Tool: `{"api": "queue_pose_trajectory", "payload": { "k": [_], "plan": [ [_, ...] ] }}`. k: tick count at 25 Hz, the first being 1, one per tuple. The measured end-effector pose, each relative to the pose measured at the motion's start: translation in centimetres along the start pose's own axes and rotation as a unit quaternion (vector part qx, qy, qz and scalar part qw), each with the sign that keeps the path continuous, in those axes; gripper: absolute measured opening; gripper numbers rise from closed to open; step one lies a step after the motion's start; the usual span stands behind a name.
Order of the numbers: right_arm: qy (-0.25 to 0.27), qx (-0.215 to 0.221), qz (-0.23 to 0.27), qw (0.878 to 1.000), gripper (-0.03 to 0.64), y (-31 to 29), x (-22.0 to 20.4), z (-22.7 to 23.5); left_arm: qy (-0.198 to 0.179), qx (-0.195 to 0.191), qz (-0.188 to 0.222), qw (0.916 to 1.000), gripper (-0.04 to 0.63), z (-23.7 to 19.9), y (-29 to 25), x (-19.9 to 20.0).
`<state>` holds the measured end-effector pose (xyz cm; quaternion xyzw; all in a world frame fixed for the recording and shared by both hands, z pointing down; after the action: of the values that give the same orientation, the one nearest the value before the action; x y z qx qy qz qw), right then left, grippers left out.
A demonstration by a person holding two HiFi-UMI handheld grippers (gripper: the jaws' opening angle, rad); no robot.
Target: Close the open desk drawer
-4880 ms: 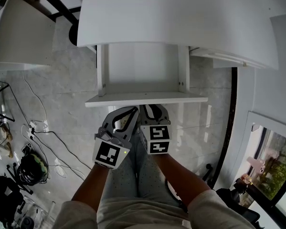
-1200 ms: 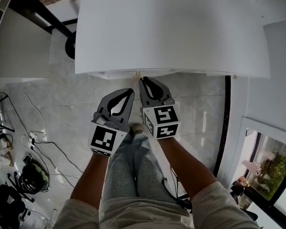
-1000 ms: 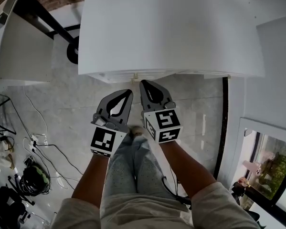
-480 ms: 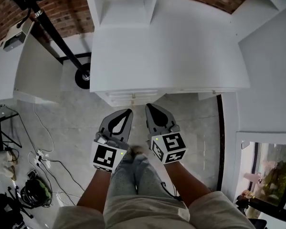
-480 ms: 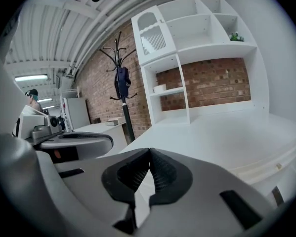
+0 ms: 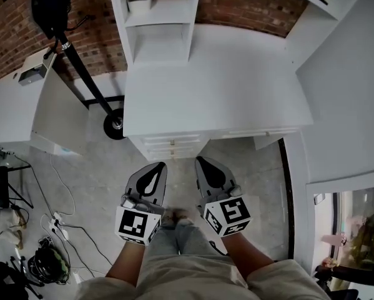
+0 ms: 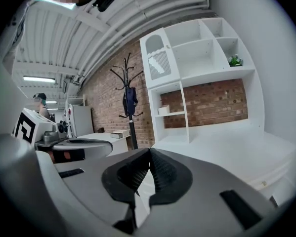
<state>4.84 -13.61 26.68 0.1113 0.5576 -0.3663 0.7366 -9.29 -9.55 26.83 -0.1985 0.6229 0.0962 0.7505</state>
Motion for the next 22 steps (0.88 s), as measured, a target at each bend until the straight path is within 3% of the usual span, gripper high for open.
{"api": "queue_pose_trajectory", "payload": {
  "k": [3, 13, 17, 22],
  "plan": [
    [0.013, 0.010, 0.017, 1.000, 0.028, 2.5, 1.4, -1.6, -0.016, -0.001, 0.007, 0.9999, 0.018, 0.7, 1.7, 1.6],
    [0.050, 0.045, 0.056, 0.996, 0.028, 9.9, 5.0, -5.6, 0.015, 0.007, 0.035, 0.9993, 0.018, 3.7, 7.0, 6.7],
    [0.035, 0.057, 0.047, 0.997, 0.028, 11.8, 5.3, -7.1, 0.009, 0.003, 0.039, 0.9992, 0.018, 4.8, 8.3, 8.6],
    [0.032, 0.082, 0.082, 0.993, 0.028, 12.4, 6.0, -8.9, 0.026, 0.012, 0.070, 0.9972, 0.018, 5.7, 9.4, 9.9]
  ]
}}
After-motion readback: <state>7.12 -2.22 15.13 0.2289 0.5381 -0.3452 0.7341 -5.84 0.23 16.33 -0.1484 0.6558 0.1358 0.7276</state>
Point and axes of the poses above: the fingertips, and each gripper's own axes: y backward along the fingers, z to its right, x out of its top, the point moved 6 cm from there along y, backward along the fingers, and after that the axes turned 13 degrees about -y, right-handed, at the moved point
